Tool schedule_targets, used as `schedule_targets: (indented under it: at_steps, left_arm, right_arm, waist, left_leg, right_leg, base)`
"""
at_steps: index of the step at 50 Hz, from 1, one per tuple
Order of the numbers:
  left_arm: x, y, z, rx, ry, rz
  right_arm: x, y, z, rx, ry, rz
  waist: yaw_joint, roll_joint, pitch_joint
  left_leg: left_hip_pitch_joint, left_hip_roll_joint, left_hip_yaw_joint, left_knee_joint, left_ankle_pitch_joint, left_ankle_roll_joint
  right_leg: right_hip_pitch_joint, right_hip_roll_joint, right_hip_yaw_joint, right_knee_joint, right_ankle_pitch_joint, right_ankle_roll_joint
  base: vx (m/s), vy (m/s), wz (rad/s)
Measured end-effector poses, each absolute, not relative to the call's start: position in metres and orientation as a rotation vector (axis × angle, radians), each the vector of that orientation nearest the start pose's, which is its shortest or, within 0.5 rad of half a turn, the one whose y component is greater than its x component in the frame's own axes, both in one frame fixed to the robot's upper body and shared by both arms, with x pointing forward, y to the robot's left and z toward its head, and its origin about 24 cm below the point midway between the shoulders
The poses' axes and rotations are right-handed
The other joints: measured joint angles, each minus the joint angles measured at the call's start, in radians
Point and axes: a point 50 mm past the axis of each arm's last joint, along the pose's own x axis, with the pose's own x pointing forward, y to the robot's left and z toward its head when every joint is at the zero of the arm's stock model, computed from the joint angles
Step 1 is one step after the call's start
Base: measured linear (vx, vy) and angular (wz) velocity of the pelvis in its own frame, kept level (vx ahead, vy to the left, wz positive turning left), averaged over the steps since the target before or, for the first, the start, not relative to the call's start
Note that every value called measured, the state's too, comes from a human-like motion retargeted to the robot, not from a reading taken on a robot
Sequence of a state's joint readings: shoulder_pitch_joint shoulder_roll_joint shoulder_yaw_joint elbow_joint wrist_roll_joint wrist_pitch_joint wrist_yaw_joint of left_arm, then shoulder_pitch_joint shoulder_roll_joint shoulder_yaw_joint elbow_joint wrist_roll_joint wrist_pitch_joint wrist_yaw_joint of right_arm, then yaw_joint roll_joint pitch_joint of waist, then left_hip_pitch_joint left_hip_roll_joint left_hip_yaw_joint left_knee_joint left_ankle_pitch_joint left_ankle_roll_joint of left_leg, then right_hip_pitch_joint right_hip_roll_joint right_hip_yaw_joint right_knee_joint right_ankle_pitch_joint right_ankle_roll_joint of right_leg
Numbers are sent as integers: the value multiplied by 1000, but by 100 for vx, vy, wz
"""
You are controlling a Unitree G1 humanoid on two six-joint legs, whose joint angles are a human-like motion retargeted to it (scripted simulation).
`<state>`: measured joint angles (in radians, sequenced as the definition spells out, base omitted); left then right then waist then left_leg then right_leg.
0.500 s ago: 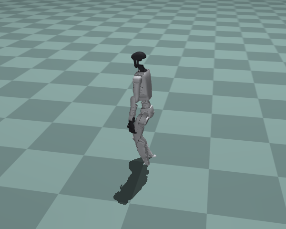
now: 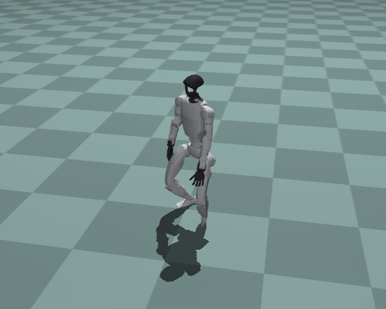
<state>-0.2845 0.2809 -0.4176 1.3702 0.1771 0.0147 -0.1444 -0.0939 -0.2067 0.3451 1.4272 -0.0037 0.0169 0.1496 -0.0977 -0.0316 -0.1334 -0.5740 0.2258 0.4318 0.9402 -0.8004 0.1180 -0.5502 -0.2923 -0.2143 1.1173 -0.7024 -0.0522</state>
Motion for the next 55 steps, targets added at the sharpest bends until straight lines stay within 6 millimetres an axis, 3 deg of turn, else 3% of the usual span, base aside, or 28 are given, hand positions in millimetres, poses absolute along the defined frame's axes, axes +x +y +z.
schedule_targets:
  at_steps: [2,5,9,13,17,19,22,25,27,30,33,35,38,40,49,55]
  left_arm:
    - [173,230,-138,677,1160,-356]
    - [181,233,-134,682,1140,-310]
    - [190,231,-130,668,1098,-265]
    - [192,225,-130,653,1076,-265]
    - [175,221,-139,621,1128,-280]
    - [165,220,-144,592,1170,-289]
    - [154,230,-146,566,1227,-252]
    - [141,245,-147,530,1282,-177]
    - [130,253,-148,496,1323,-137]
    - [117,258,-150,470,1371,-124]
    - [113,255,-152,481,1396,-178]
    - [112,248,-154,501,1395,-229]
    - [119,243,-154,554,1365,-288]
    - [131,249,-149,582,1332,-288]
    - [130,266,-144,514,1332,-199]
    - [120,262,-148,461,1349,-200]
  right_arm:
    - [87,-208,-169,-337,1362,277]
    - [108,-203,-165,-341,1284,281]
    - [133,-205,-157,-329,1191,217]
    - [149,-214,-150,-306,1134,125]
    - [148,-225,-149,-317,1140,59]
    - [151,-232,-146,-339,1139,36]
    - [161,-235,-142,-346,1119,22]
    - [170,-229,-139,-332,1094,31]
    - [172,-223,-140,-315,1088,45]
    - [173,-215,-141,-294,1105,72]
    - [165,-211,-145,-281,1145,101]
    - [156,-211,-149,-281,1176,111]
    - [147,-215,-152,-306,1213,131]
    - [150,-217,-150,-332,1215,165]
    - [140,-216,-153,-262,1220,175]
    - [144,-216,-152,-225,1189,147]
  waist:
    - [-61,-44,40]
    - [-138,-76,97]
    - [-186,-42,136]
    - [-165,36,123]
    - [-133,74,124]
    - [-105,120,162]
    - [-50,142,178]
    - [14,128,171]
    - [42,95,161]
    - [36,13,129]
    - [6,-55,95]
    - [-14,-68,91]
    - [-47,-78,98]
    - [-78,-110,114]
    - [-92,-128,46]
    - [-74,-128,12]
  left_leg:
    - [59,-161,-47,-74,11,15]
    - [159,-330,-136,-172,35,17]
    - [250,-389,-242,-224,53,-3]
    - [269,-347,-262,-177,49,-45]
    - [271,-296,-235,79,56,-132]
    - [257,-180,-206,298,155,-203]
    - [139,16,-166,517,154,-174]
    - [-7,185,-158,505,106,-90]
    - [-82,203,-177,352,114,-62]
    - [-136,81,-238,21,204,-57]
    - [-110,-58,-284,-151,313,-57]
    - [-119,-101,-290,-83,305,-49]
    - [-92,-127,-209,10,217,-15]
    - [12,-188,-131,-85,218,10]
    - [213,-269,63,-319,290,-8]
    - [242,-268,146,-314,273,-18]
  right_leg:
    - [-29,-10,99,110,-29,4]
    - [-73,72,213,178,-48,25]
    - [-163,272,287,50,12,47]
    - [-223,462,300,-225,148,67]
    - [-210,517,258,-152,163,15]
    - [-136,542,213,-129,127,-34]
    - [-45,545,199,-134,68,-60]
    - [47,522,234,-163,23,-61]
    - [95,477,276,-160,-1,-49]
    - [120,358,339,-122,-39,-16]
    - [100,223,366,-37,-94,-11]
    - [89,166,385,60,-113,-10]
    - [43,8,319,238,-8,-17]
    - [3,-76,281,293,9,-23]
    - [-30,10,-12,-14,6,34]
    - [-7,2,-19,-65,-18,55]
  base:
    - [27,45,335]
    - [38,38,278]
    - [48,30,190]
    - [54,24,88]
    - [54,19,64]
    - [59,18,40]
    - [64,20,15]
    - [72,25,-27]
    - [75,31,-49]
    - [73,36,-39]
    - [62,42,-61]
    - [50,53,-89]
    - [42,58,-89]
    - [35,55,-90]
    - [19,32,-141]
    - [1,14,-114]
